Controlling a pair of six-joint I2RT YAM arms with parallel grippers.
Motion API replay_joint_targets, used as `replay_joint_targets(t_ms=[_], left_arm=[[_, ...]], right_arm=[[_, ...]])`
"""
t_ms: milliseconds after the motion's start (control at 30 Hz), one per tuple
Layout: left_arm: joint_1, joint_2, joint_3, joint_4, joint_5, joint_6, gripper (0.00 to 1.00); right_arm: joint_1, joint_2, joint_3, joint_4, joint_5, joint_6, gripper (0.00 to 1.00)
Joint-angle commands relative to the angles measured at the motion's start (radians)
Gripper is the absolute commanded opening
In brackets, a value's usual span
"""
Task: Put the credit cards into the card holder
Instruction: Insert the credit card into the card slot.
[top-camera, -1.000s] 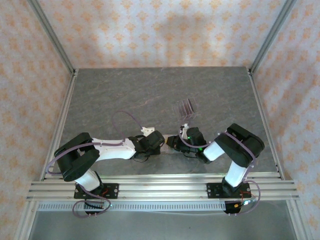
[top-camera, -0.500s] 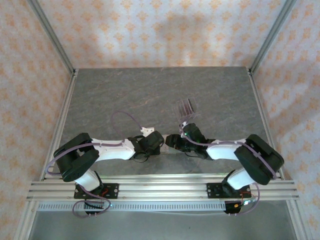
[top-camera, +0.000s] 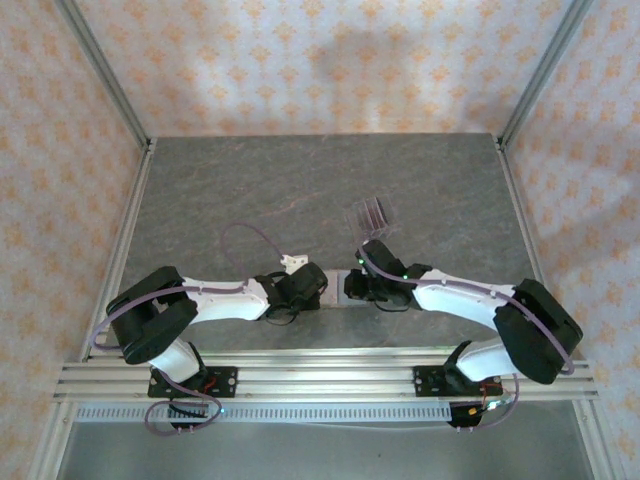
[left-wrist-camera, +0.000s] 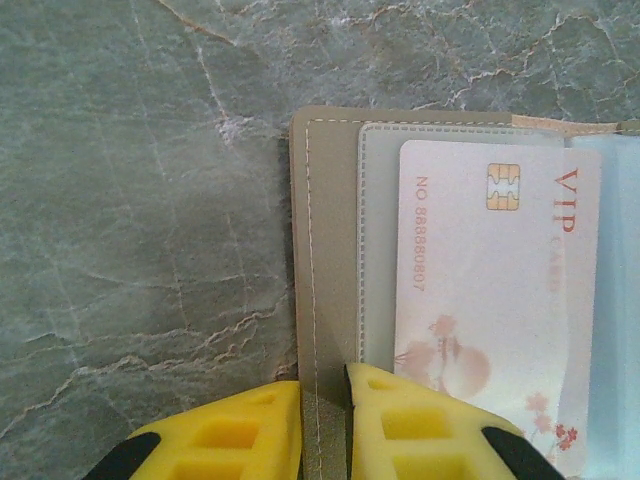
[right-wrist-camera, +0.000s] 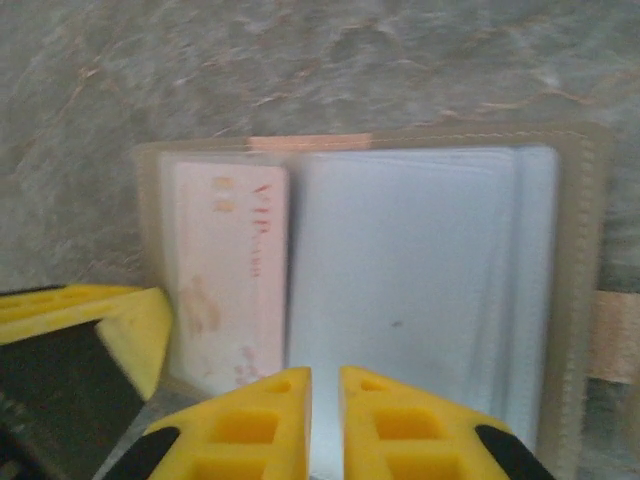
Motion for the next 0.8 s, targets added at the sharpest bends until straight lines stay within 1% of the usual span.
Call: replay_joint_targets(t_ms=[0,100,400,500,600,767], left_arm=[[-0.013,0.061,-0.044,0.016,0.065,0.005,0.19],[-0.013,0.060,-0.045,0.016,0.065,0.006,0.19],[-0.013,0.059,-0.049,0.023,0.063,0.007,0.19],[-0.012,0.058,-0.051,0.023,0.063,0.006,0.19],[-0.013,0.059,-0.052,0.025,0.062,0.007,0.19],[-0.012,0.059,-0.052,0.026,0.064,0.008,0.19]], right_arm=[[0.028,-0.006,0.050,-0.043,0.038,-0.010,0.11],[0.031,0.038,0.072,-0.027,0.027,-0.005,0.08],[0.033,0.175,0.135,-0.010,0.015,-0.021,0.07],[0.033,0.192,0.139,-0.020,0.035,-0.027,0.07],[0.032,0.200,0.143,-0.058,0.080,-0.033,0.06],[0.033,0.224,0.147,-0.078,0.105,-0.032,0.05]])
